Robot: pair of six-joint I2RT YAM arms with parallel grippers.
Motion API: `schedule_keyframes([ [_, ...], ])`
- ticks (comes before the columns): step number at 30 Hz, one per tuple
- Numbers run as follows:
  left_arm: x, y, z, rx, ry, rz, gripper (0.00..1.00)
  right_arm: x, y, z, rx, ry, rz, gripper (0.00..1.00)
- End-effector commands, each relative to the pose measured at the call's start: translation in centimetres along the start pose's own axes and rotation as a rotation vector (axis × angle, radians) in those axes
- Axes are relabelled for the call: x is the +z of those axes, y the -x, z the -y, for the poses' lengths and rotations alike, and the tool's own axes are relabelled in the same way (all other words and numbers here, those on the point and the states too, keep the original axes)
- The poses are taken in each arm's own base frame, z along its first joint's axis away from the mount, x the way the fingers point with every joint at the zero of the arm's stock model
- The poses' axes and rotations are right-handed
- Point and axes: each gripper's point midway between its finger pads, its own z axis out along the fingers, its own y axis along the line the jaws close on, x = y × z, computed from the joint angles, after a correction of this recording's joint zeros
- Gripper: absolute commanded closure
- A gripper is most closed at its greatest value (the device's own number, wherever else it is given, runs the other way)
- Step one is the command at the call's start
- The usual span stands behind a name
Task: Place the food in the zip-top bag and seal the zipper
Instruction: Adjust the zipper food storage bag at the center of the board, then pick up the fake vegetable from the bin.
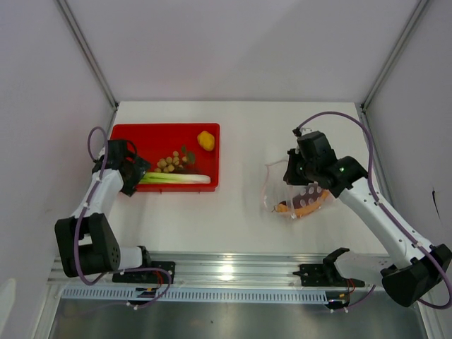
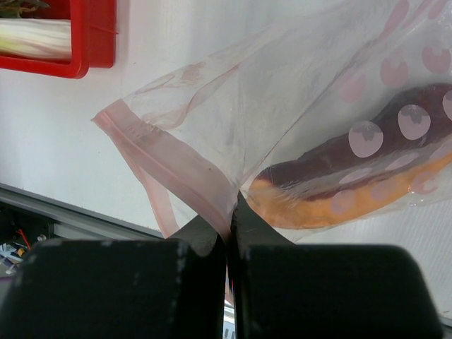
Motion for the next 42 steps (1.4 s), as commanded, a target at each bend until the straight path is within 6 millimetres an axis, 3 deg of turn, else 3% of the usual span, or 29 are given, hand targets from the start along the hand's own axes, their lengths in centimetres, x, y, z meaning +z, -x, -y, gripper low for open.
schedule_keyframes([
  [1,-0.2,2.3,2.3,-0.051,-0.073,0.045,0.14,0.0,0.7,-0.4,-0.016,0.018,0.029,1.0],
  [18,-3.6,3.6,2.6,-0.054,-0.132,0.09,0.14,0.3,0.7,-0.5,-0.009,0.019,0.027,1.0],
  [34,0.1,3.8,2.8,-0.059,-0.086,0.054,0.19,0.8,0.8,-0.4,-0.012,0.005,0.02,1.0],
  [37,0.6,3.7,2.9,-0.06,-0.089,0.045,0.26,0.8,0.9,-0.6,-0.01,0.012,0.021,1.0],
  [42,1.0,2.9,3.2,-0.042,-0.114,0.01,0.64,0.6,1.1,-0.9,-0.007,0.016,0.022,1.0],
])
